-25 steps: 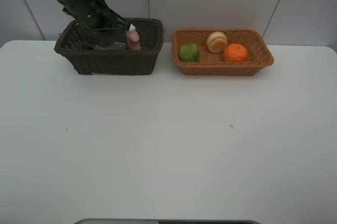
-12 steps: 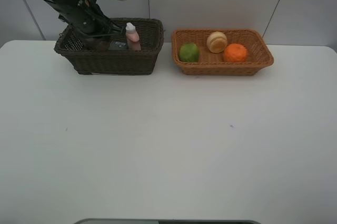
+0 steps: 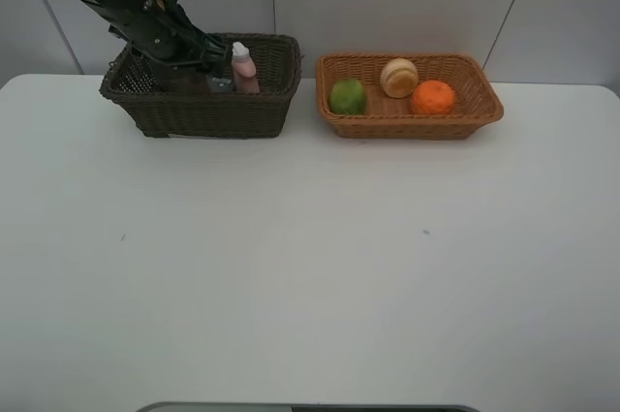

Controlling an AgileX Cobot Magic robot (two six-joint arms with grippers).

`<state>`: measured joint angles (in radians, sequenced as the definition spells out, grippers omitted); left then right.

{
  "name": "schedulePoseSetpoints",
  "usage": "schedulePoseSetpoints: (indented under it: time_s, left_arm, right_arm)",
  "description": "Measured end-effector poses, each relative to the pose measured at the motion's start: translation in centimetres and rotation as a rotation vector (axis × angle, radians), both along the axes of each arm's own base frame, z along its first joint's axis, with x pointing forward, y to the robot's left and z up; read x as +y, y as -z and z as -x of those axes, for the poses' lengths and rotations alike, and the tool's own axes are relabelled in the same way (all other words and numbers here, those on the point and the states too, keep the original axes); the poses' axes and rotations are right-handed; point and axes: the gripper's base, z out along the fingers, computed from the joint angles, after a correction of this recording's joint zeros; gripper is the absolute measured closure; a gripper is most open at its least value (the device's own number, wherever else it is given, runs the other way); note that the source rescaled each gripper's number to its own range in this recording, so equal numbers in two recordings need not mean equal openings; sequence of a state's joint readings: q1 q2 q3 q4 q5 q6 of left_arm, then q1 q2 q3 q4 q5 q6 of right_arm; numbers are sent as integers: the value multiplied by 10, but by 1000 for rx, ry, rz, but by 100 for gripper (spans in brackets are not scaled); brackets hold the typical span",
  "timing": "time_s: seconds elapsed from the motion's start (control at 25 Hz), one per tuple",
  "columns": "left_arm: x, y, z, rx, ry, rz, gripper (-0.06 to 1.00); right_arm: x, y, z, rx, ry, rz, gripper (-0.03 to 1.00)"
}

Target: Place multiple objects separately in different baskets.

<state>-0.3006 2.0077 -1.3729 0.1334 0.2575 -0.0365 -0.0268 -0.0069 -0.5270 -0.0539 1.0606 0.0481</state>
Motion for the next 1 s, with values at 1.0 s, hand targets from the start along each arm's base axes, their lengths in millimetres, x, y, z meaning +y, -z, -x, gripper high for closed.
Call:
schedulePoseSetpoints:
  time_s: [1.0]
  left_arm:
    - [79, -162, 133, -50, -185, 32, 0]
  right_arm:
    - [0, 0, 0, 0, 0, 0, 12]
